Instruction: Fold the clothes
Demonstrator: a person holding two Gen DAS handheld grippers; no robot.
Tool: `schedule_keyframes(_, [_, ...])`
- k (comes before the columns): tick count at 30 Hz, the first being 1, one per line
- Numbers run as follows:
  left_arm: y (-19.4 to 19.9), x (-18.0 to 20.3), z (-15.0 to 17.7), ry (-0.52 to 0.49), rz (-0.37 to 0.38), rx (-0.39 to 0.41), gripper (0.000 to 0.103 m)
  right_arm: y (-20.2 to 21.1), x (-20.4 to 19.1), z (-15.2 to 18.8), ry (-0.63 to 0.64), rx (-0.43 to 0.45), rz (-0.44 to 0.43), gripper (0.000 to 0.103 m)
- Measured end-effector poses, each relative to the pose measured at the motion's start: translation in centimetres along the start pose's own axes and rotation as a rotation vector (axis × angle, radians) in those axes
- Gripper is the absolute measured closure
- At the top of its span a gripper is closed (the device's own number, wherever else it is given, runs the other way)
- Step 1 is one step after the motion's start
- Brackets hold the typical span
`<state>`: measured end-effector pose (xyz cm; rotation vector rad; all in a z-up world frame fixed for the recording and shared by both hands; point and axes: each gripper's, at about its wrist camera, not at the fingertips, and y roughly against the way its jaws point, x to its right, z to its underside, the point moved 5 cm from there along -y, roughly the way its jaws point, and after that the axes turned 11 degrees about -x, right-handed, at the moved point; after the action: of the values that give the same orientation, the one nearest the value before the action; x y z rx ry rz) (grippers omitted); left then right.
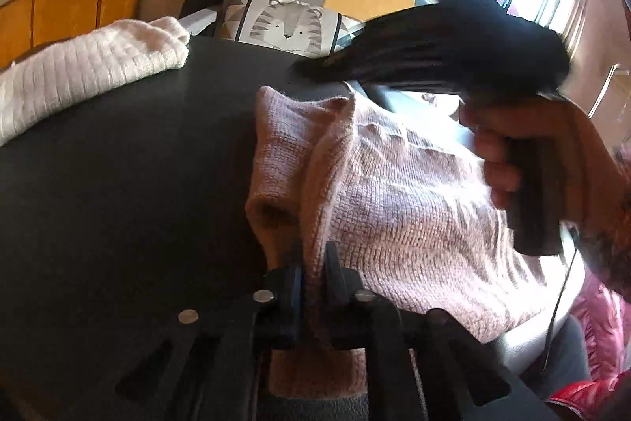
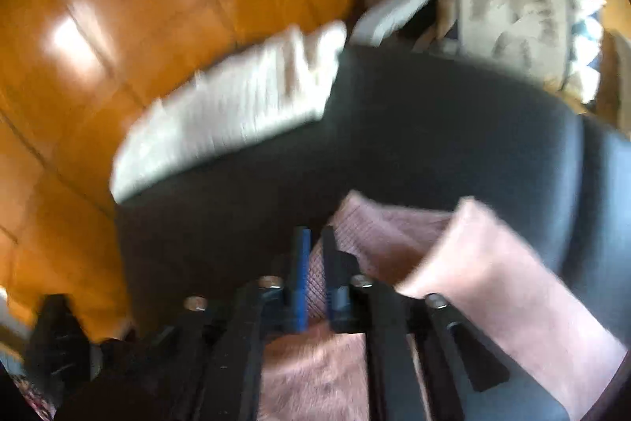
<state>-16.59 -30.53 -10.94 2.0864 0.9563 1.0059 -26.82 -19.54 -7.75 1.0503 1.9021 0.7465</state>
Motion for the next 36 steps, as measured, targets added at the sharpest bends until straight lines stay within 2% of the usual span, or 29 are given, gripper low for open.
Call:
schedule_keyframes(2, [-0.1,-0.3,0.0,0.026,0.022,0.004,0.088,2.1,0.8,1.1,-0.012,0.039,0.012,0.081])
schedule_keyframes(4, [-0.2,-0.4,-0.1,0.054,0.037,0.014,0.087,1.7,0.9,2.5,0.019,-0.032,0.04,0.081])
schedule_keyframes(6, [-0.1,-0.5,-0.6,0.074,0.043,0.025,0.087,-0.3,0.1,3.8,0.091,-0.147,0.07,0.081])
schedule_keyframes(7, [-0.1,-0.6,-0.7,0.08,0.04,0.025,0.086,-1.3,-0.3,4.1,0.134,-0.175,0.114,0.081])
schedule_keyframes(8, [-0.2,-0.6,-0.9,0.082,0.037,0.02,0.086,-2.3,-0.8,4.4,0.18,-0.196,0.164,0.081])
schedule_keyframes(10, [-0.4,-0.6,-1.0,0.078,0.032,0.008,0.086,-4.2,-1.8,4.1,0.247,-0.21,0.202,0.092])
schedule_keyframes(12, [-0.5,-0.5,-0.8,0.069,0.028,-0.004,0.086,-6.1,-2.5,3.1,0.284,-0.215,0.235,0.092])
schedule_keyframes(17, [-0.5,-0.3,-0.3,0.035,0.005,0.006,0.086,-8.6,-1.9,1.4,0.21,-0.202,0.185,0.092])
schedule_keyframes(22, [-0.1,-0.9,-0.1,0.066,0.026,0.003,0.086,-7.1,-0.8,0.9,0.133,-0.17,0.069,0.092])
schedule_keyframes(24, [0.5,-1.1,0.0,0.078,0.026,0.004,0.086,-4.4,-0.1,0.4,0.064,-0.077,0.008,0.092])
schedule_keyframes(26, [1.8,-1.5,0.1,0.083,-0.005,0.036,0.086,-0.8,1.2,0.1,-0.034,0.043,-0.047,0.086])
schedule_keyframes(27, [2.5,-1.8,0.1,0.085,-0.021,0.053,0.086,0.2,2.0,0.2,-0.068,0.062,-0.033,0.077])
schedule_keyframes(28, [3.0,-2.1,0.2,0.098,-0.035,0.069,0.086,1.1,2.9,0.4,-0.103,0.075,-0.012,0.074])
schedule_keyframes(31, [3.7,-3.2,0.0,0.133,-0.043,0.095,0.086,1.0,3.6,1.5,-0.103,0.014,-0.026,0.074])
schedule_keyframes(36, [4.8,-3.7,0.1,0.164,-0.053,0.131,0.086,-3.0,0.8,2.3,0.034,-0.089,0.047,0.074])
